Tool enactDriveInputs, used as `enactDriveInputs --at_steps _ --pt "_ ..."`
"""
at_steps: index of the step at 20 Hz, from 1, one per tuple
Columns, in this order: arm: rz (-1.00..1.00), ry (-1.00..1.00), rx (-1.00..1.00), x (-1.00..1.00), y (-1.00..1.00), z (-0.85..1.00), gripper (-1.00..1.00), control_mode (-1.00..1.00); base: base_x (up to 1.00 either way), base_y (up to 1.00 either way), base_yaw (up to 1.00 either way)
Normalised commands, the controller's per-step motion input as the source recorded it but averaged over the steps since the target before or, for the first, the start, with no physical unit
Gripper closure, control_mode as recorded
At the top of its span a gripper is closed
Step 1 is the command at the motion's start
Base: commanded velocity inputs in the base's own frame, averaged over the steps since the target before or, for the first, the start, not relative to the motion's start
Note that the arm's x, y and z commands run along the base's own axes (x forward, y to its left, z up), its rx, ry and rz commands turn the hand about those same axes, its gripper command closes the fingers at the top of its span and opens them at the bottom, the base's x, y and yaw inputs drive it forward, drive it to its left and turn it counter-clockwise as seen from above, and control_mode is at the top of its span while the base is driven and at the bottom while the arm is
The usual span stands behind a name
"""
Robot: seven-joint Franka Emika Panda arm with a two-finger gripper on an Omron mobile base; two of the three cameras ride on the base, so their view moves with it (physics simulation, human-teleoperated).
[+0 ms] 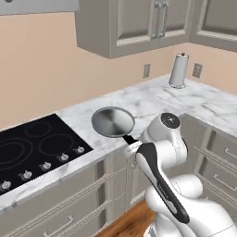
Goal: Move the pot and pan from the stove into the sink.
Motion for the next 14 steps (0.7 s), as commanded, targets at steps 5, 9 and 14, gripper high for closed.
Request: enactDriveInputs --at_steps 5,9,14 --pt "0.00 0.00 0.00 0.00 0.00 0.00 1.00 1.00 0.00 -0.35 -0.41" --pt "0.00 0.00 0.00 0.00 0.00 0.00 1.00 1.00 0.00 -0.37 -0.41" --pt "0.00 0.00 0.00 0.00 0.00 0.00 1.00 1.00 0.00 -0.36 -0.41"
